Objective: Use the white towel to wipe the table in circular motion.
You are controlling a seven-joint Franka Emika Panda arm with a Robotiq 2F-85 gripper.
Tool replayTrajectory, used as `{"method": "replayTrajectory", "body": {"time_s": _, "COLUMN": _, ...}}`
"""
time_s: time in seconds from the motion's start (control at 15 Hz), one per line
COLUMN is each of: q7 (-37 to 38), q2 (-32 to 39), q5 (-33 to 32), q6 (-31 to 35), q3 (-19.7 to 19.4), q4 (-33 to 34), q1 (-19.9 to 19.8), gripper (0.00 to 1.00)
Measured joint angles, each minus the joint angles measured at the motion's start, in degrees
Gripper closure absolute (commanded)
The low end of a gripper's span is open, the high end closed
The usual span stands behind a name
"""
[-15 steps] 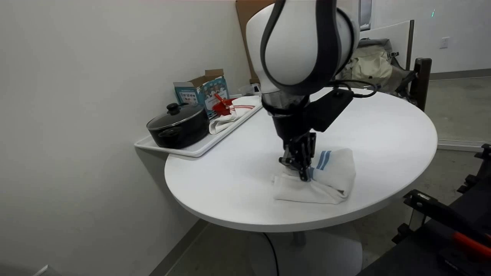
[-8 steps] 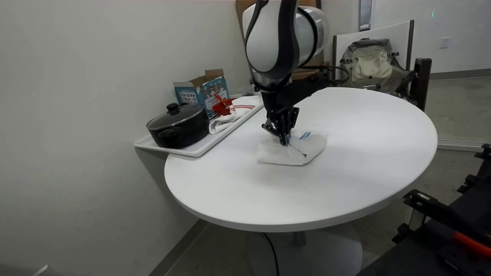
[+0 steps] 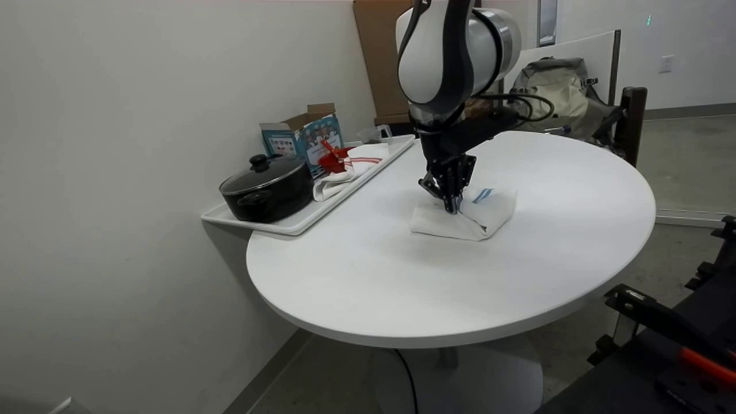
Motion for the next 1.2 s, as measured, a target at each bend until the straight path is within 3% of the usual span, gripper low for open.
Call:
{"method": "replayTrajectory", "body": {"time_s": 0.27, "q7": -0.4, "q2": -3.4, "q5": 6.9, "q6": -0.1, "q3": 4.2, "q4": -4.1, "q1": -0.9, "gripper": 0.24}}
{"method": "replayTrajectory", "body": {"time_s": 0.47, "q7": -1.0, "q2": -10.9, "q5": 14.5, "q6": -2.3, "q3": 9.1, "q4": -8.2, "q1": -2.2, "gripper": 0.03}}
{"method": "replayTrajectory", "body": {"time_s": 0.8, "q7": 1.9, "q2": -27.4, "q5": 17.0, "q6": -7.2, "q3": 11.3, "q4": -15.8, "q1": -0.3, "gripper": 0.0}}
{"method": "replayTrajectory", "body": {"time_s": 1.2, "q7": 11.4, "q2": -44.0, "q5": 9.9, "q6": -15.1, "q3": 13.6, "q4": -21.9, "q1": 0.3, "gripper": 0.0}}
